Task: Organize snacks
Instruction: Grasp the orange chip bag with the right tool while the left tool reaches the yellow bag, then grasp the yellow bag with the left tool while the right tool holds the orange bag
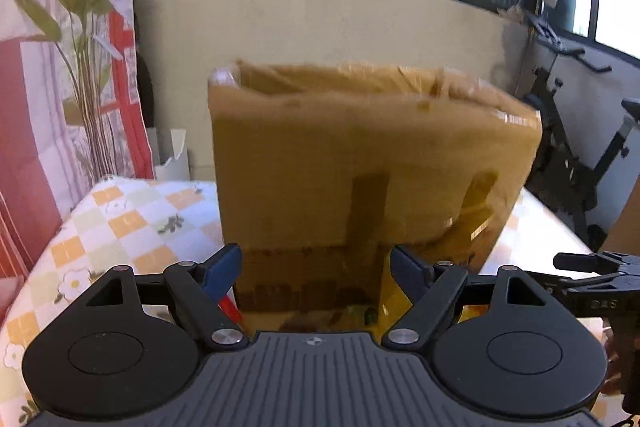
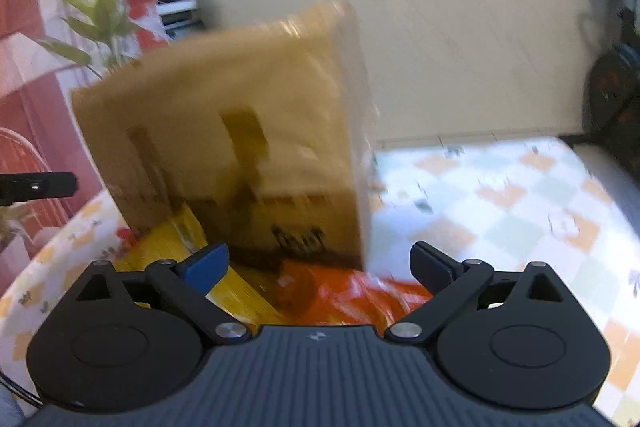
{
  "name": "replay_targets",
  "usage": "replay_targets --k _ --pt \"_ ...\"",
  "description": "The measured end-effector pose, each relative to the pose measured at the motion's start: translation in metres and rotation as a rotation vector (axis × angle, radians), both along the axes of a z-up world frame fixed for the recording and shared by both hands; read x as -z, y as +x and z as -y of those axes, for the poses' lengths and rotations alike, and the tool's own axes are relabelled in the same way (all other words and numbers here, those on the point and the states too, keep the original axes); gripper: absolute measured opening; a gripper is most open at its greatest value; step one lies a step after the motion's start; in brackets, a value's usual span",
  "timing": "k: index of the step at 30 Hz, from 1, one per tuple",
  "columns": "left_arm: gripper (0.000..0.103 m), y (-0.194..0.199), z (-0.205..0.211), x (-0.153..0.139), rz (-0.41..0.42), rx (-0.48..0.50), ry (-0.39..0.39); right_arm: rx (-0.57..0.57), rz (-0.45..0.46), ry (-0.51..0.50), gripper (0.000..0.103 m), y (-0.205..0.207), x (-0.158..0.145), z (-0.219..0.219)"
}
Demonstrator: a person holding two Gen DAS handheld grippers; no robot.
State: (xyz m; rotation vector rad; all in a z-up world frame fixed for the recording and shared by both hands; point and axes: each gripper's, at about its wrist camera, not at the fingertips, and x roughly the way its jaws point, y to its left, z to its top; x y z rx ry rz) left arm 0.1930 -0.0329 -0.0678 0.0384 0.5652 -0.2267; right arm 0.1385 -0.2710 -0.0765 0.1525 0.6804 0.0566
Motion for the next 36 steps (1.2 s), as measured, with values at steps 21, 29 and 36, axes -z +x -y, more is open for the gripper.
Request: replay_targets --k 21,29,36 --pt "0.083 0.001 0.024 0.038 -0.109 0.126 -0.021 0.042 -0.008 0.210 0.083 -0.016 0.068 0.034" --pt "0.083 -0.002 0.047 0.055 -0.120 0.237 0.060 0.036 0.005 0.203 0.081 -0.016 0.068 0.033" --pt "0.091 -0.001 0.057 0.063 -0.113 0.273 0.103 0.030 0.010 0.189 0.080 -0.018 0.067 0.032"
